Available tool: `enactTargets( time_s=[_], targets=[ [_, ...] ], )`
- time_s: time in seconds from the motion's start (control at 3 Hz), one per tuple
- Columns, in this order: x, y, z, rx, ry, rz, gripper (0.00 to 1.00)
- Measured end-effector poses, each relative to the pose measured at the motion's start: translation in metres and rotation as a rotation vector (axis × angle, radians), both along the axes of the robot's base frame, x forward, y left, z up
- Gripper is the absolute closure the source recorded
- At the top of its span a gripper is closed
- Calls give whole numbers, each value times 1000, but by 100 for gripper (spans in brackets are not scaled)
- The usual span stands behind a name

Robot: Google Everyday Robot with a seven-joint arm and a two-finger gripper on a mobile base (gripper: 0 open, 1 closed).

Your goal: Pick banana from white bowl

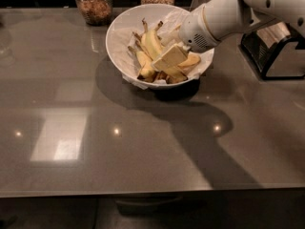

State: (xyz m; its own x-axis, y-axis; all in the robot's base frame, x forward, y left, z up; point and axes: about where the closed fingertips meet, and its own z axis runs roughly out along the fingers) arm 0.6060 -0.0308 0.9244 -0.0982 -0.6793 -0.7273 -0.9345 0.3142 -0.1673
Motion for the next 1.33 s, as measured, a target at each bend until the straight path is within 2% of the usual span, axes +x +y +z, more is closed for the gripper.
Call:
enactTargets(
  time_s=[0.67, 1.0, 1.33],
  targets=[
    [4, -4, -15, -28, 12, -13, 43],
    [4, -8, -22, -56, -11, -10, 43],
    [3, -11, -26, -95, -62, -15, 43]
  ],
)
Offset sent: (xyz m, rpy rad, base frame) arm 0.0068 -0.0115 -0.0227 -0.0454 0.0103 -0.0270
